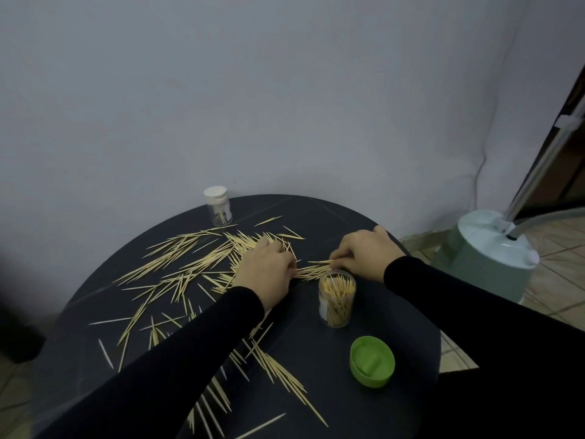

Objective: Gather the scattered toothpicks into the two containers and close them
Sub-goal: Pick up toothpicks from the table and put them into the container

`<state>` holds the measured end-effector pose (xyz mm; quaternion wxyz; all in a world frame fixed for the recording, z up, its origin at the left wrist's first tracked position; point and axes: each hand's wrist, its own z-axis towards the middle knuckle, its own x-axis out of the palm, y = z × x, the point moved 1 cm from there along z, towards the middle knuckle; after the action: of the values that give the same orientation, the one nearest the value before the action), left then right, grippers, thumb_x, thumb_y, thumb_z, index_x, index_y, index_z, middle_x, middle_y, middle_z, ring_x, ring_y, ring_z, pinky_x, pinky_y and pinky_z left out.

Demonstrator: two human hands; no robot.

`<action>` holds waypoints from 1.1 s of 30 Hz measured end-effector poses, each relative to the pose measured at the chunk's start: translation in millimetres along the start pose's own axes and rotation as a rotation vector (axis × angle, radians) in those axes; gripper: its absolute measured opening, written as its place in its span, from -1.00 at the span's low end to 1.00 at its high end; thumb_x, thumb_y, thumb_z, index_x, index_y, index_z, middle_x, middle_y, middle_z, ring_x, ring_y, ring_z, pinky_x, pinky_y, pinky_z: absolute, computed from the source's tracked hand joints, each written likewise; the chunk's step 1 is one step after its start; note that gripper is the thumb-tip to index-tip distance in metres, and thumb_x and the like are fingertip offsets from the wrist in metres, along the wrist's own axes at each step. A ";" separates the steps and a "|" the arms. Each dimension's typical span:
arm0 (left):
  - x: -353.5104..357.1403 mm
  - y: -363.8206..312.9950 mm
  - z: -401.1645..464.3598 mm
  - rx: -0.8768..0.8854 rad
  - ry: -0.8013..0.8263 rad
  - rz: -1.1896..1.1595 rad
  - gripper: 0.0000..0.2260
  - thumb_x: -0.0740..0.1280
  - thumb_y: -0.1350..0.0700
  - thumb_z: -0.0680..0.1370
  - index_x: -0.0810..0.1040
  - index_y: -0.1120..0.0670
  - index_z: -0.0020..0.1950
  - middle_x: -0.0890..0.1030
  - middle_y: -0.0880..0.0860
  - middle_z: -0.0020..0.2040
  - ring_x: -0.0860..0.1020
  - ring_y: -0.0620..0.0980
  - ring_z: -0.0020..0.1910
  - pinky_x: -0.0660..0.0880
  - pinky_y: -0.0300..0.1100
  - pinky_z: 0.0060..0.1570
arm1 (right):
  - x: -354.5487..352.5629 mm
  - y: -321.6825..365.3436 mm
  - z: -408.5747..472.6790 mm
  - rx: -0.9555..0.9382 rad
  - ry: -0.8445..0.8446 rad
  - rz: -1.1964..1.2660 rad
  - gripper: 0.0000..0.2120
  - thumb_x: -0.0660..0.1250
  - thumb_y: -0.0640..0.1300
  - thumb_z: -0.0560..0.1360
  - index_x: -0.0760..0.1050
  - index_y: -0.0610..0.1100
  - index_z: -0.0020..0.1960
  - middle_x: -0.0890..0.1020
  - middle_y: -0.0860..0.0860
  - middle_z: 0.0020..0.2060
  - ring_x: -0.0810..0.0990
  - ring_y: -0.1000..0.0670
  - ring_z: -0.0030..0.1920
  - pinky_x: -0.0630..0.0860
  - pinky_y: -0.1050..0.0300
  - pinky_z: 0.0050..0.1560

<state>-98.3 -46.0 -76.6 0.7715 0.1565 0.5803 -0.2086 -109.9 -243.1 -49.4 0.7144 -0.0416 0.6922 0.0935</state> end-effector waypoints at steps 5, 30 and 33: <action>-3.7 -2.5 -3.1 -0.014 -0.079 -0.055 -0.79 0.20 -0.08 0.59 0.55 -0.08 0.15 0.46 -0.07 0.11 0.31 -0.08 0.08 0.34 -0.21 0.07 | -7.1 -1.7 -8.6 0.041 -0.069 0.091 -0.78 0.28 0.11 0.55 0.62 0.12 0.12 0.57 0.17 0.07 0.49 0.07 0.12 0.22 -0.03 0.31; -37.9 -20.1 -6.6 -0.286 -0.141 -1.061 -0.89 0.26 0.08 0.60 0.56 -0.06 0.05 0.57 -0.14 -0.10 0.51 -0.27 -0.17 0.39 -0.42 -0.22 | -28.5 0.1 -37.0 -0.076 -0.203 0.852 -0.98 0.37 0.01 0.50 0.55 0.13 -0.08 0.64 0.08 -0.14 0.59 0.00 -0.04 0.56 -0.02 0.11; -47.1 -24.5 -7.3 -0.308 -0.181 -1.268 -0.87 0.27 0.11 0.59 0.59 -0.05 0.05 0.61 -0.13 -0.06 0.55 -0.24 -0.07 0.43 -0.38 -0.17 | -31.2 0.1 -38.0 -0.136 -0.183 0.947 -0.96 0.39 -0.03 0.49 0.58 0.11 -0.08 0.66 0.08 -0.12 0.61 0.02 0.00 0.55 0.01 0.15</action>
<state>-128.0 -57.1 -33.3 0.5586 -0.3460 0.5162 -0.5494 -147.9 -252.5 -19.7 0.6470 0.2395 0.5618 0.4566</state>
